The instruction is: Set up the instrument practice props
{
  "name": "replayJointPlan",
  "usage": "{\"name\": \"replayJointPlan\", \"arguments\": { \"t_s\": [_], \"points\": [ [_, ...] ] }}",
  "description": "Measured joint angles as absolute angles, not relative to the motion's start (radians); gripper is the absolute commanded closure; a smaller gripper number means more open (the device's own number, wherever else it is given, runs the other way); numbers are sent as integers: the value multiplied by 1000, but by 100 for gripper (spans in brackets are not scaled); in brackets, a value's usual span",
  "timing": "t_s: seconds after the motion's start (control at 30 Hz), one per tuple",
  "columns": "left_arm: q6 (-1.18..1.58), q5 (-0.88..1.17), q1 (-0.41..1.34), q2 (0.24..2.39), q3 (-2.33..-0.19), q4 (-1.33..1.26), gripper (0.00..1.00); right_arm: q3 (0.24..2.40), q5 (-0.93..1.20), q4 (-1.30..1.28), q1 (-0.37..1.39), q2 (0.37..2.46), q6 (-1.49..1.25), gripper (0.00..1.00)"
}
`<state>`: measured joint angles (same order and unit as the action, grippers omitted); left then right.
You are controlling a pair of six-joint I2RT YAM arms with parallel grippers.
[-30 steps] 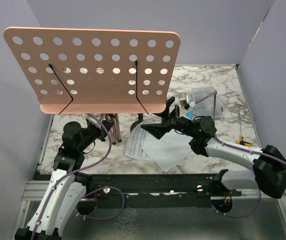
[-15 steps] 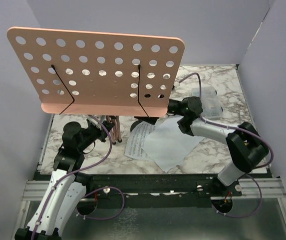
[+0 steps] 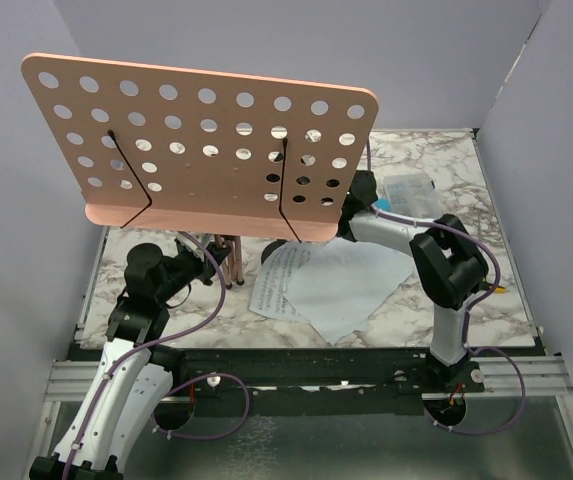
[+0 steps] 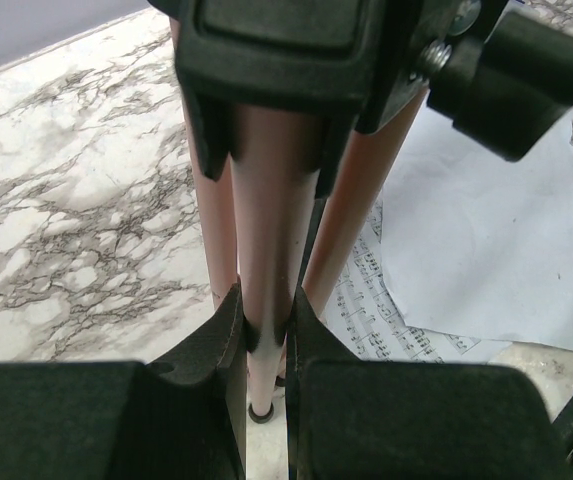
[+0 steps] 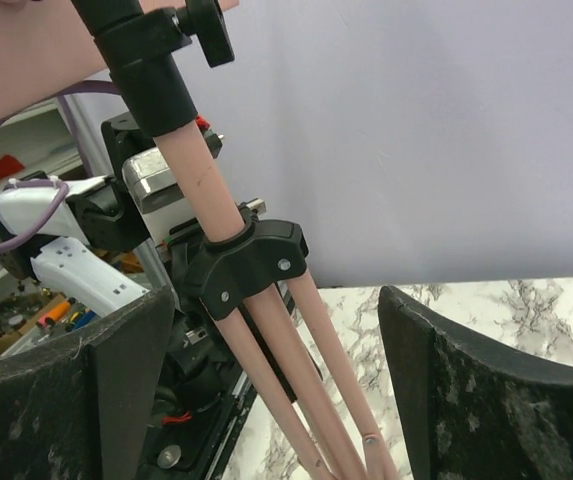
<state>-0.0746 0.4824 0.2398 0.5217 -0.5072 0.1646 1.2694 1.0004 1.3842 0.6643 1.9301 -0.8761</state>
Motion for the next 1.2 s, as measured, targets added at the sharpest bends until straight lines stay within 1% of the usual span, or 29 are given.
{"name": "replayJointPlan", "arguments": {
  "t_s": [0.33,0.5,0.6,0.73,0.8,0.9,0.97,1.0,1.07,1.2],
  "points": [
    [-73,482,240,522,-507,165,100,1384,1032,1373,709,1940,-888,16],
    [-71,482,240,521,-507,165,100,1425,1038,1333,742,1955,-876,23],
    [-70,482,240,521,-507,165,100,1460,1040,1310,760,1972,-870,29],
    [-68,482,240,518,-505,165,100,1490,1042,1283,777,1988,-863,40],
    [-68,482,240,515,-503,164,100,1499,1043,1271,783,1991,-862,47],
    [-68,482,240,513,-502,164,100,1519,1043,1249,792,1993,-854,50],
    [-68,482,240,512,-502,164,100,1533,1043,1236,797,1994,-850,57],
    [-68,481,240,511,-501,163,100,1539,1043,1231,798,1996,-847,61],
    [-68,480,240,509,-501,164,100,1548,1043,1224,800,1998,-844,71],
    [-56,475,240,508,-500,165,100,1564,1049,1221,800,2006,-815,97]
  ]
}}
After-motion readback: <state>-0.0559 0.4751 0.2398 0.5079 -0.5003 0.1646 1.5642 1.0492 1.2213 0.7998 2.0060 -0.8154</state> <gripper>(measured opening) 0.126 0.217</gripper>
